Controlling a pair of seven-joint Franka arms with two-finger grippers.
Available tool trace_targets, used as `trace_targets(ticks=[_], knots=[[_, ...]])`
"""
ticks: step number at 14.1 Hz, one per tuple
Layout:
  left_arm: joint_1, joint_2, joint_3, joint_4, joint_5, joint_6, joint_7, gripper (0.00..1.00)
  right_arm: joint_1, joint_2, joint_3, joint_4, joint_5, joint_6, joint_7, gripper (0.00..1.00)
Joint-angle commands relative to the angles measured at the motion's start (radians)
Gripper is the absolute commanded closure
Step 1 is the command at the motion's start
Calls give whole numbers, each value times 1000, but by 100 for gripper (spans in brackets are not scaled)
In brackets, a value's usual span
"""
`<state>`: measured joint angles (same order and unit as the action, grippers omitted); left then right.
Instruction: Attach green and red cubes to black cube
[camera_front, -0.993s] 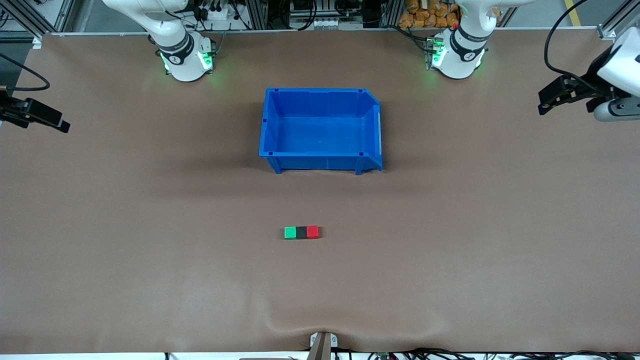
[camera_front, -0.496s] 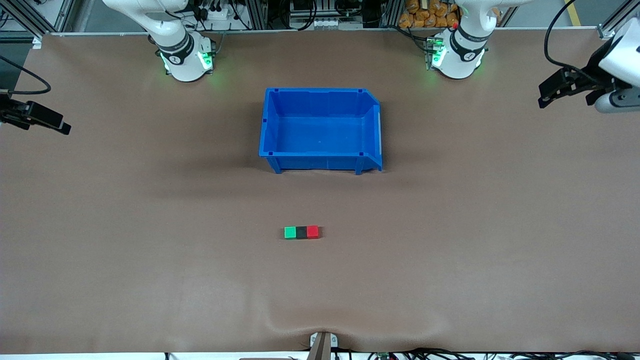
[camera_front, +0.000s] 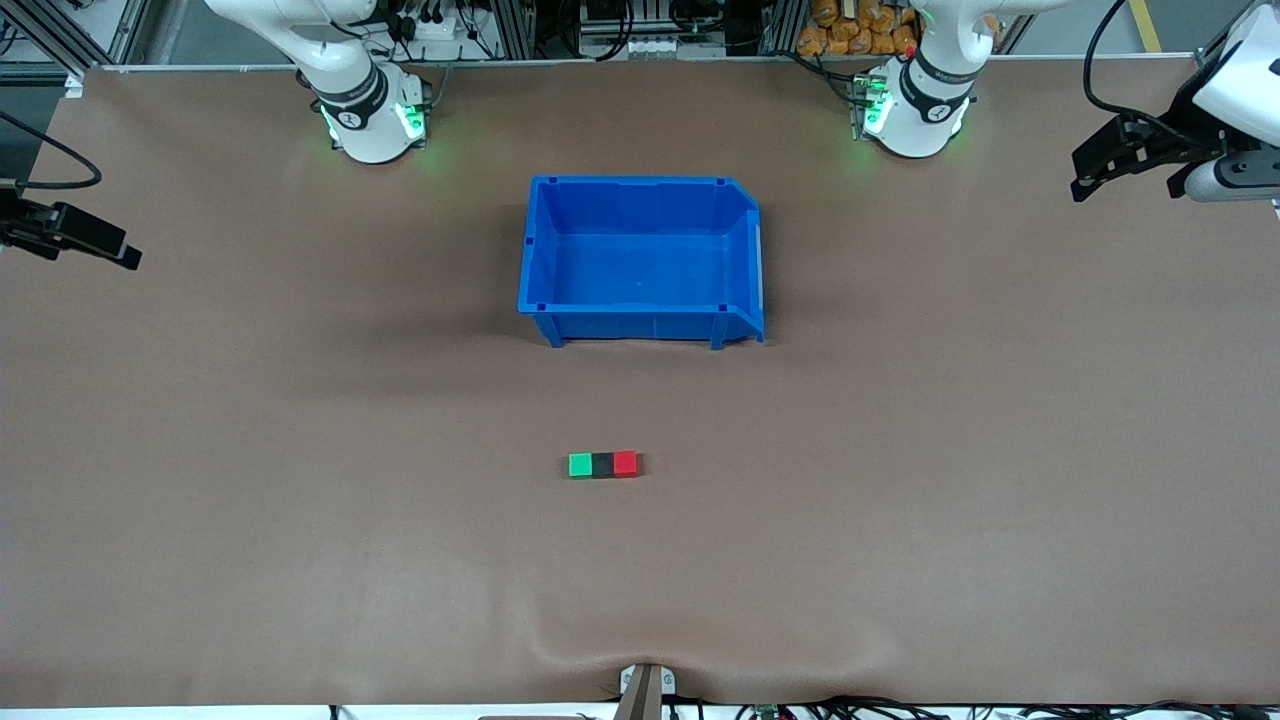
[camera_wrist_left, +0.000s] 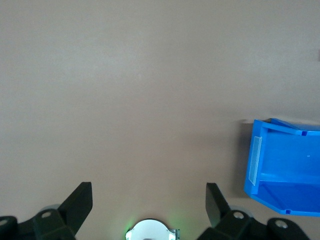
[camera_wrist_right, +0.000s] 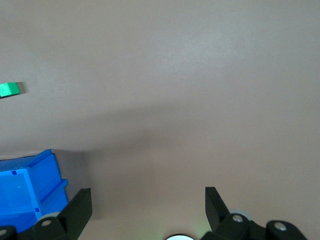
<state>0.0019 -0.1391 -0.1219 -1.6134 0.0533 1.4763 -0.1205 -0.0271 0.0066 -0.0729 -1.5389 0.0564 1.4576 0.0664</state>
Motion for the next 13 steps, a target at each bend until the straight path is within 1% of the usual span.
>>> trace_targets(ticks=[1,3,6,7,13], knots=[[3,3,5,3,-12,2,15,0,-2,3,7,14,2,-5,10,0],[3,15,5,6,-10,1,15,0,3,3,7,14,0,-5,10,0],[3,44,5,50,-13,-11,13,0,1,3,7,14,-1,-5,10,0],[4,45,5,53,-29,-20,12,0,1,3,7,14,-3,-5,10,0],[10,52,5,60,-26,-44,9,0,-7,4,7,14,-3,3,10,0]])
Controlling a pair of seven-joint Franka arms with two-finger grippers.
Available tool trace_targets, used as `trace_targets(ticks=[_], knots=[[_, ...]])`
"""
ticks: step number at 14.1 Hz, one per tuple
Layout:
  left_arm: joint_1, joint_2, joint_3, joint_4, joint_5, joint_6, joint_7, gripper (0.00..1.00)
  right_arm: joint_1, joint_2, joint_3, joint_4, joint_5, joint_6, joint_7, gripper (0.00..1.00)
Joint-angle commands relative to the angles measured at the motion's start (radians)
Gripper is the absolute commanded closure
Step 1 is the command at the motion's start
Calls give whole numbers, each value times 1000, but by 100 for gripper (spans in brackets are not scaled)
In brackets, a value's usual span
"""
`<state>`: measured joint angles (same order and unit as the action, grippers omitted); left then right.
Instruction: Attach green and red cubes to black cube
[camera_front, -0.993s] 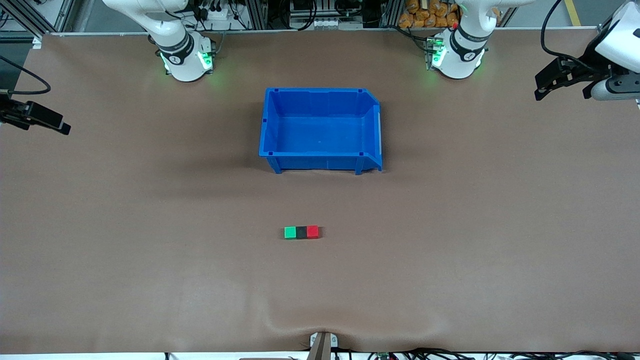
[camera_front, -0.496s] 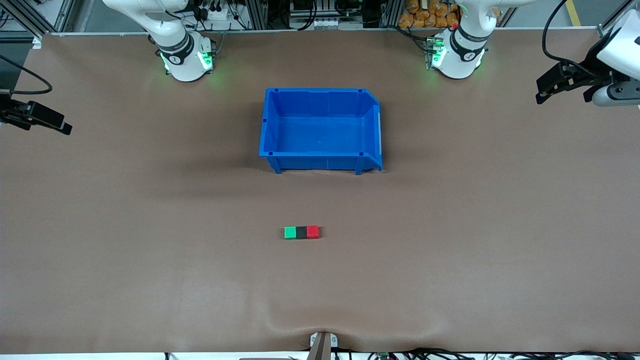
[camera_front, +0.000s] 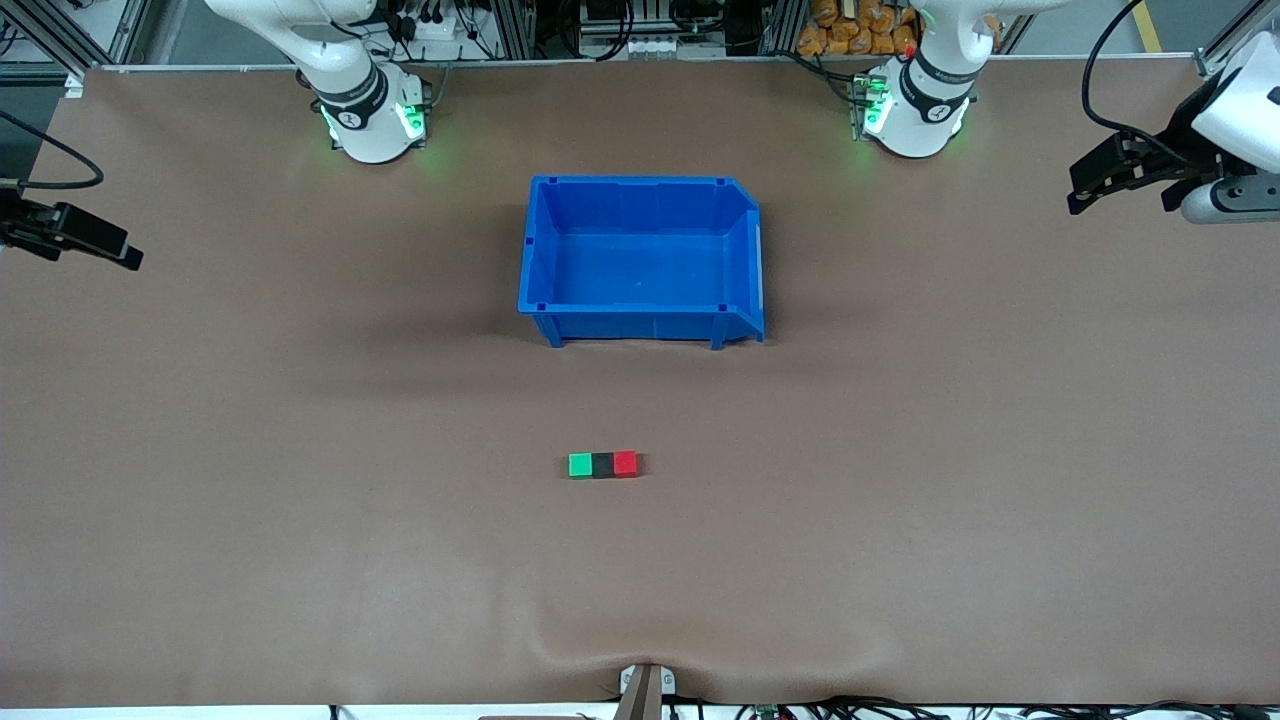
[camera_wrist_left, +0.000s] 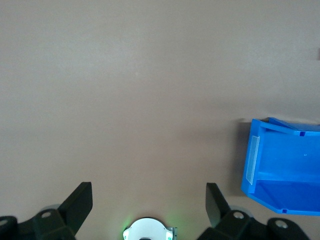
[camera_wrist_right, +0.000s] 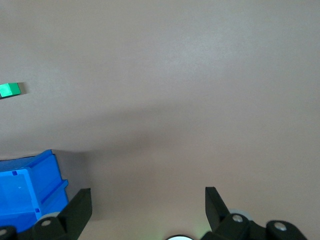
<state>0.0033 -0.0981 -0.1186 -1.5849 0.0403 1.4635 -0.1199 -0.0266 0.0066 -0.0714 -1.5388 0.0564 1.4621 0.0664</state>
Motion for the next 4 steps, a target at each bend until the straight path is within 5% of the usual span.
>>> trace_targets(ticks=[1,4], knots=[[9,12,2,31,-11,-31,8,0,-7,4,5,14,-4,-2,10,0],[12,12,4,31,-8,-31,6,0,-6,4,5,14,-3,-2,10,0]])
